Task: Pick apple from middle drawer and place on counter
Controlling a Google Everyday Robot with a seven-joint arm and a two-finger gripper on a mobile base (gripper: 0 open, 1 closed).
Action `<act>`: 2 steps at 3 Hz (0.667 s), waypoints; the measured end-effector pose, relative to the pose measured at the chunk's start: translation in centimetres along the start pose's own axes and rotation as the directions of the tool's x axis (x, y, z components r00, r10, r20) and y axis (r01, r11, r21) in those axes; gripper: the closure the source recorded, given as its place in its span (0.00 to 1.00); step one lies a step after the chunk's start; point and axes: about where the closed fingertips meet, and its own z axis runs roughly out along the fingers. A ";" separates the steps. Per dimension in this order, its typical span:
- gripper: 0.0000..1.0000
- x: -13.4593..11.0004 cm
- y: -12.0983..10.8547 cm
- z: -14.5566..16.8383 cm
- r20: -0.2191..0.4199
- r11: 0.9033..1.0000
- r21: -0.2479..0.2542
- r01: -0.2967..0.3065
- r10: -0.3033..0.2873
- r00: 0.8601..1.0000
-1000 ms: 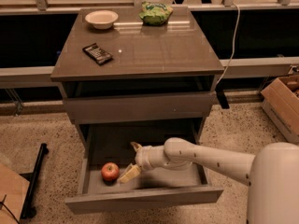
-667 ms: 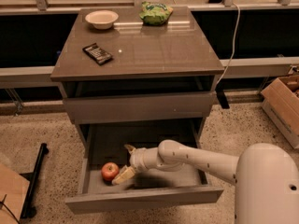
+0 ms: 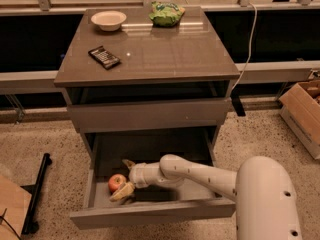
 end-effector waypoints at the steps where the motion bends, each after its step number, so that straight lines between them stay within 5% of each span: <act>1: 0.23 -0.2 0.9 0.8 0.011 1.000 -0.016 0.002 -0.002 1.000; 2: 0.46 -0.9 1.5 -0.1 0.018 1.000 -0.003 -0.001 0.001 1.000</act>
Offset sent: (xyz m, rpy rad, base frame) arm -0.0191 -0.0084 0.0246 0.0199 -0.0078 -0.0250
